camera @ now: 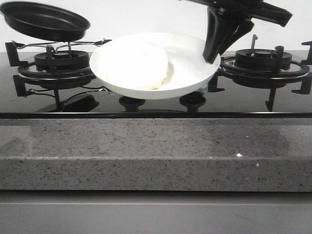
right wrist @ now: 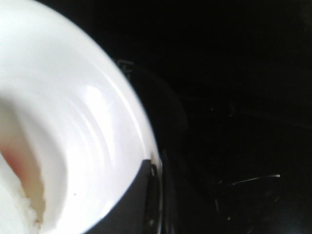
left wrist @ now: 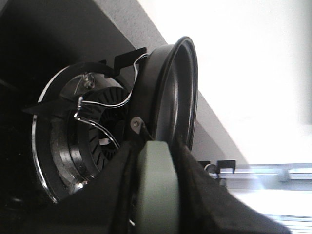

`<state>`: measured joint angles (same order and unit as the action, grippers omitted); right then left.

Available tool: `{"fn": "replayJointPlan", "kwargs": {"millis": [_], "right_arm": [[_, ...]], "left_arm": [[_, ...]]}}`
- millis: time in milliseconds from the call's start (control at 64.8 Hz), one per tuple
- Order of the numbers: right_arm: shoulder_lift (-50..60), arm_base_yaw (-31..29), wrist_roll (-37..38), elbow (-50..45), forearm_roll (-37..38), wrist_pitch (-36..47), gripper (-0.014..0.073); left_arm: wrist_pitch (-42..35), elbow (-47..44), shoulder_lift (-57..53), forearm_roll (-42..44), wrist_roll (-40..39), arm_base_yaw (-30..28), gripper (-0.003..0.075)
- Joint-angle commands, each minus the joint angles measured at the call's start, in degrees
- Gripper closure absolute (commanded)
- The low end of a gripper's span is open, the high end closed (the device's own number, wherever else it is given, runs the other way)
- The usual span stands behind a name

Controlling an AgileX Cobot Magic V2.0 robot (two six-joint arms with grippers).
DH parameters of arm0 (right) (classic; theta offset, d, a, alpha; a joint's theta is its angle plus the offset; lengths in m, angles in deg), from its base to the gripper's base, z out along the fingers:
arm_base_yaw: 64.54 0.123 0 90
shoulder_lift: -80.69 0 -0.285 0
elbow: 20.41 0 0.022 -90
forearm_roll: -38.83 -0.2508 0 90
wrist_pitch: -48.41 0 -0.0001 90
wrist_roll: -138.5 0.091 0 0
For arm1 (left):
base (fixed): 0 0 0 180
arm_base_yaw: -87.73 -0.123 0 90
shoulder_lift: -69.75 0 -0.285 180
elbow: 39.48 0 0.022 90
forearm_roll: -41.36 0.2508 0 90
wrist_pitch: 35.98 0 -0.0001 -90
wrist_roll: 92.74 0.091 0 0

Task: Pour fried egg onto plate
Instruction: 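Return the empty pan to its burner with the left gripper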

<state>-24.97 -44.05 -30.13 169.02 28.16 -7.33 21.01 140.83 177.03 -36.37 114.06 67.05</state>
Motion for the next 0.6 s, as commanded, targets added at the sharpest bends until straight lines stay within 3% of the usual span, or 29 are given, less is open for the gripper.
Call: {"fn": "replayJointPlan", "kwargs": {"millis": [0,185,278,401,525,587], "right_arm": [[2.5,-0.1,-0.5,1.5,0.4,2.5,0.0662],[2.5,-0.1,-0.5,1.5,0.4,2.5,0.0662],[2.5,-0.1,-0.5,1.5,0.4,2.5,0.0662],[2.5,-0.1,-0.5,1.5,0.4,2.5,0.0662],[2.5,-0.1,-0.5,1.5,0.4,2.5,0.0662],[2.5,-0.1,-0.5,1.5,0.4,2.5,0.0662]], "left_arm": [[2.9,1.9,-0.3,-7.3,-0.5,-0.3,0.0739],[4.2,1.9,2.4,-7.0,-0.5,-0.3,0.0735],[4.4,1.9,2.8,-6.8,-0.5,-0.3,0.0683],[4.5,1.9,2.8,-6.8,-0.5,-0.3,0.05],[4.6,1.9,2.8,-6.7,0.3,-0.3,0.0257],[4.8,1.9,2.8,-6.6,1.3,-0.3,0.0197]]}}
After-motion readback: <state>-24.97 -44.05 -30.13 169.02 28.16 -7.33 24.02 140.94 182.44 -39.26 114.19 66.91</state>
